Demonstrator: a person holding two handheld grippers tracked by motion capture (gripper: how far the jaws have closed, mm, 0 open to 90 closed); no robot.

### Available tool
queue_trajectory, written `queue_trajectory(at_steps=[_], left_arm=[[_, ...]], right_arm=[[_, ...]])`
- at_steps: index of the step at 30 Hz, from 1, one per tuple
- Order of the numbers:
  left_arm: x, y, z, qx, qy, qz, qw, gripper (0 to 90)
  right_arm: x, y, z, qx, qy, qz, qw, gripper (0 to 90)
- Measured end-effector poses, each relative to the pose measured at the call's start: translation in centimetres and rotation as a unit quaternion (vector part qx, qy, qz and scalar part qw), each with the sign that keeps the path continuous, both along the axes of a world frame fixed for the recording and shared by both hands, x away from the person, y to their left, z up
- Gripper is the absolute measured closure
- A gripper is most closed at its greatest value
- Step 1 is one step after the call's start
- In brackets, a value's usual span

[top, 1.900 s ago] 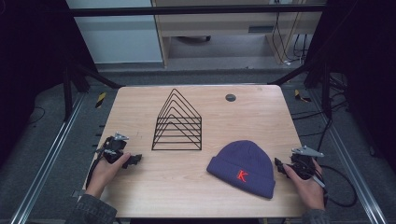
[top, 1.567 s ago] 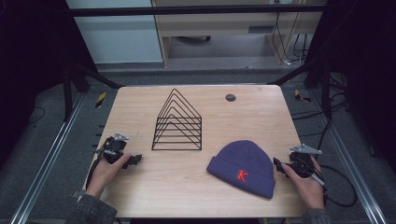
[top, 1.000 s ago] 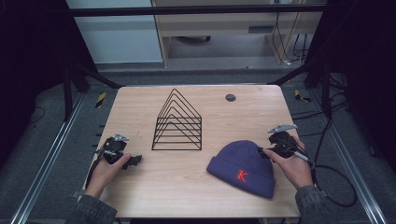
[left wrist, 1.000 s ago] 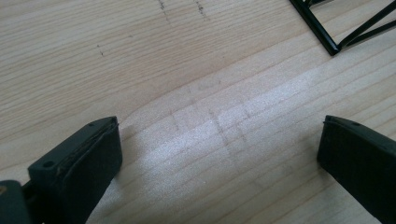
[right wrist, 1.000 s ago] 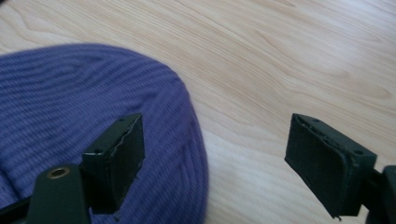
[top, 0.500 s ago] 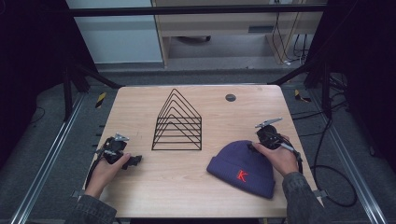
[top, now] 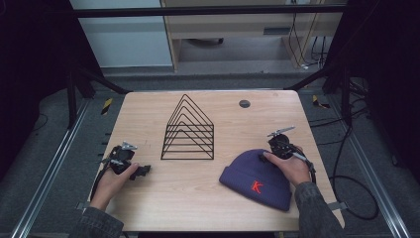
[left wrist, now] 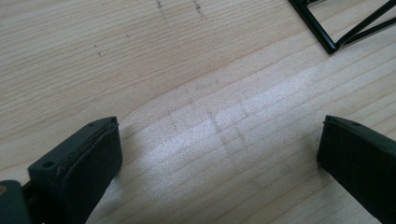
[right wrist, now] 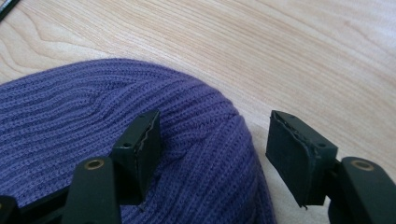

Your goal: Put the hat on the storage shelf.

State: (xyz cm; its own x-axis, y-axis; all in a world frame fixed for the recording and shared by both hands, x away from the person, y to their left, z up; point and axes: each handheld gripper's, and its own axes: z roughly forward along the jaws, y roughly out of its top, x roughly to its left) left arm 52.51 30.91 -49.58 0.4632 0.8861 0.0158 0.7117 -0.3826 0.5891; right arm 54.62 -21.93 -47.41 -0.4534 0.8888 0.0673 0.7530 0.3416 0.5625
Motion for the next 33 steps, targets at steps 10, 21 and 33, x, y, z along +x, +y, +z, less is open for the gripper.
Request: queue_trajectory(at_steps=[10,21,33], left_arm=[[0.0,0.0,0.0,0.000,-0.002,-0.002,1.0000,0.0],[0.0,0.0,0.0,0.000,-0.003,-0.003,1.0000,0.0],[-0.1,0.3,0.9,-0.018,-0.029,0.001,0.9994,5.0]], right_arm=[[-0.3,-0.6,-0.8,0.036,0.013,0.001,0.9993,47.0],[-0.3,-0.8,-0.9,0.060,0.024,0.021,0.9977,67.3],[-3.1,-0.4,2.1,0.036,-0.052,0.053,0.9966,79.2]])
